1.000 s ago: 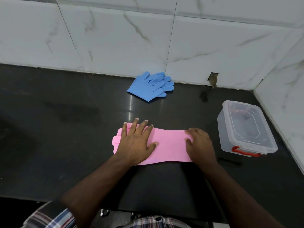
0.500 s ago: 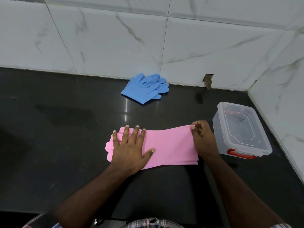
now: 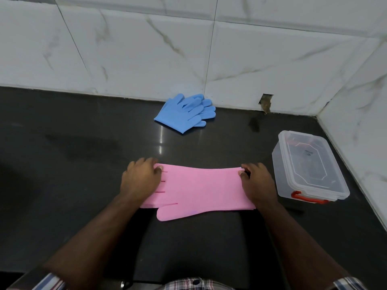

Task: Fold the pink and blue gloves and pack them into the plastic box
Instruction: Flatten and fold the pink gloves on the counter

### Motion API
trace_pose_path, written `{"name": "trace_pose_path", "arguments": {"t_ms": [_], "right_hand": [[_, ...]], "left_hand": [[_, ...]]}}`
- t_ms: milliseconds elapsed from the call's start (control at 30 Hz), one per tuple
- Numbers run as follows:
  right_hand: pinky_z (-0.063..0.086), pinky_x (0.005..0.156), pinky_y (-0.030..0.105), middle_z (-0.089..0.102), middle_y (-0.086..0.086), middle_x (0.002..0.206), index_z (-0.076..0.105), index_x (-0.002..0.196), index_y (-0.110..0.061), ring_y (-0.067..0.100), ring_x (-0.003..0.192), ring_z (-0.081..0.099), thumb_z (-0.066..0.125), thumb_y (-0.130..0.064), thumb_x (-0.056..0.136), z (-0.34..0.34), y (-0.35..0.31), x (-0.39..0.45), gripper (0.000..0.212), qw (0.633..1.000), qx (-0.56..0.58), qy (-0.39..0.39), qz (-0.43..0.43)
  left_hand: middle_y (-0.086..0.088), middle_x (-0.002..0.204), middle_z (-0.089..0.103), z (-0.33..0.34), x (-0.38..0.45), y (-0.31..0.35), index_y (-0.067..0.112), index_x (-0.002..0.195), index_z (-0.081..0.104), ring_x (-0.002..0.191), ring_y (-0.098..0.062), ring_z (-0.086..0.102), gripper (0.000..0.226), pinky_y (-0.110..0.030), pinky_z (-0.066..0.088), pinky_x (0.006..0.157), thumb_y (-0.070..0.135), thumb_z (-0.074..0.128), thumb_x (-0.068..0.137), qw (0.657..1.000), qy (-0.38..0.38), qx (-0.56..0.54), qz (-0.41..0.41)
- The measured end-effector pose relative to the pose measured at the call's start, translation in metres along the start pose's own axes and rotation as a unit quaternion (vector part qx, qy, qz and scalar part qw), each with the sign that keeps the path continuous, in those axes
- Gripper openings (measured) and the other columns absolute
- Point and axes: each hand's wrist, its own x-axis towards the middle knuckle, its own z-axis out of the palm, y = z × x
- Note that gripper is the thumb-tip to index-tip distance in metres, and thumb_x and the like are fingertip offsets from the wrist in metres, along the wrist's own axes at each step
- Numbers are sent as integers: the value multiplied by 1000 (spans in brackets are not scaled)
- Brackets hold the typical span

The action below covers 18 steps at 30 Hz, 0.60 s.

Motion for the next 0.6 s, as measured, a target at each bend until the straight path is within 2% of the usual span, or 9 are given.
{"name": "trace_pose_path", "arguments": {"t_ms": [33,100,167,267,367,467,600], "right_hand": [[46,101,40,56,8,137,60,131,-18,24,119,58,53,-31,99,0,0,0,35,1000,-5,-1,-4],[48,97,40,56,8,134,61,129,-18,24,114,60,53,-31,99,1,0,1,34,1000,-9,2,-9],[49,94,38,56,8,132,61,127,-18,23,109,61,54,-31,98,1,0,2,33,1000,-10,2,-12],[49,92,37,53,8,133,59,130,-19,23,109,61,52,-34,99,2,0,4,35,1000,-24,-2,-12],[50,89,36,51,8,136,57,132,-20,24,109,61,49,-38,100,3,-2,4,38,999,-46,-5,-12],[51,84,34,51,7,134,57,131,-20,23,106,62,49,-41,99,4,-3,4,39,998,-56,1,-10],[49,81,31,58,5,124,60,122,-19,19,100,62,51,-38,99,5,-4,1,31,999,-23,29,-7]], "left_hand": [[-1,113,65,-2,3,-3,27,113,66,108,-27,58,24,-45,50,91,33,51,96,1000,1,-31,3],[5,96,64,-8,6,-3,26,94,64,93,-20,61,10,-39,50,80,31,56,94,997,10,-82,10],[7,89,63,-14,5,1,25,89,59,84,-14,60,9,-36,48,74,30,56,95,993,16,-116,12],[6,85,65,-18,3,2,27,90,56,81,-16,62,8,-38,52,75,33,53,94,989,14,-146,-1],[6,89,66,-15,4,-4,29,92,56,84,-19,62,6,-40,53,77,34,52,94,992,8,-127,-14],[4,102,61,-7,4,-8,29,98,57,93,-20,60,8,-40,52,80,31,50,95,997,12,-79,-18],[-3,123,56,-1,-3,-8,26,123,58,112,-25,54,28,-46,49,92,29,51,96,999,53,8,-4]]}}
